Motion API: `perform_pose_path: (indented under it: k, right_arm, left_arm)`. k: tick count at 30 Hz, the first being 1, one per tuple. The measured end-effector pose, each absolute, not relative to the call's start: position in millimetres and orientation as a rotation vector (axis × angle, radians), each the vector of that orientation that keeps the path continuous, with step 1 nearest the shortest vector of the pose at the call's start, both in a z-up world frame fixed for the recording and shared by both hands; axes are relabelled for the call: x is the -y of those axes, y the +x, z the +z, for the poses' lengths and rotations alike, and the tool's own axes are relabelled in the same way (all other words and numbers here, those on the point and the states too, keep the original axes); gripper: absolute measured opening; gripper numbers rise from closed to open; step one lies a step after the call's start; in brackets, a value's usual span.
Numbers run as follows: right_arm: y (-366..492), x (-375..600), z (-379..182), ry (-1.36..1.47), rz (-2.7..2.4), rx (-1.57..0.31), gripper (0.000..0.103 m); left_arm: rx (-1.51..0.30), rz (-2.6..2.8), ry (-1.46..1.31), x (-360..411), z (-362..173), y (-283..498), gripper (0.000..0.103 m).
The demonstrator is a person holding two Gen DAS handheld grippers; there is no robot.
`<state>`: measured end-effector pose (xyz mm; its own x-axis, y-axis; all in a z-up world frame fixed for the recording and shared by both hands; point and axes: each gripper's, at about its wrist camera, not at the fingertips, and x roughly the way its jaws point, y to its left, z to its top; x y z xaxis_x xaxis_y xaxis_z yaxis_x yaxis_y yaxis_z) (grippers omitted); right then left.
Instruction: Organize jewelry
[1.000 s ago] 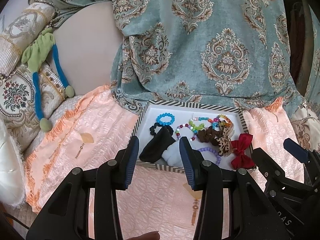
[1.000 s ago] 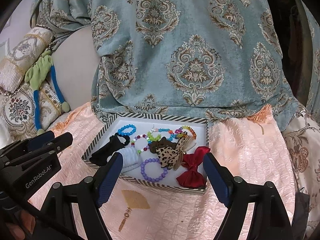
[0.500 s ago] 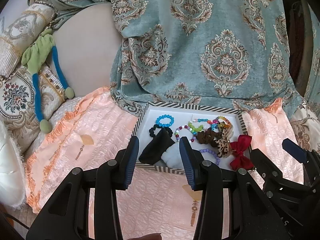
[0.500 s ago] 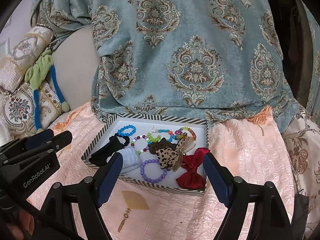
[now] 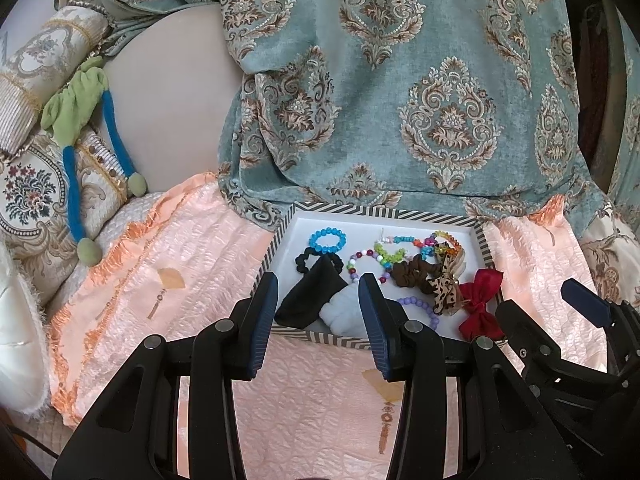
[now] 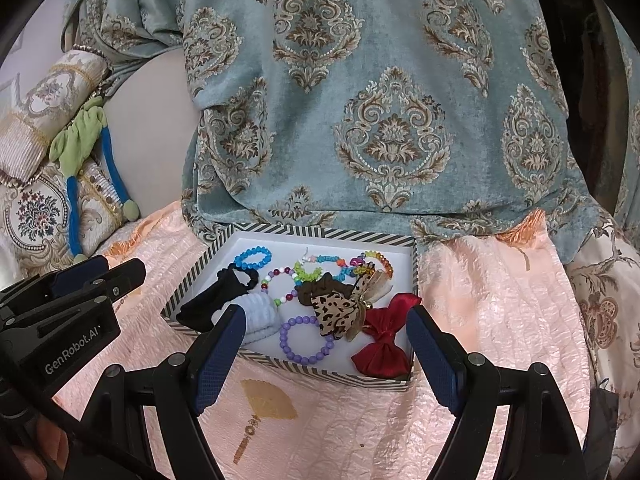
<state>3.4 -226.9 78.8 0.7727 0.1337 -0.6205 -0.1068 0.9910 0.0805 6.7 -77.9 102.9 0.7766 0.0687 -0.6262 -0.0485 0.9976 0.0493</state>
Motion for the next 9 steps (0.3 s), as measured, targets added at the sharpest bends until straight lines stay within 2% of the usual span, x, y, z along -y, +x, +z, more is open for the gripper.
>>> perform_pose_path:
  k: [9]
  right_arm:
    - [10.3,240.7,66.0,0.062,0.120,-0.704,0.080]
  left_arm:
    - [-0.678,0.056,0.030,80.5,91.5,13.5,0.042]
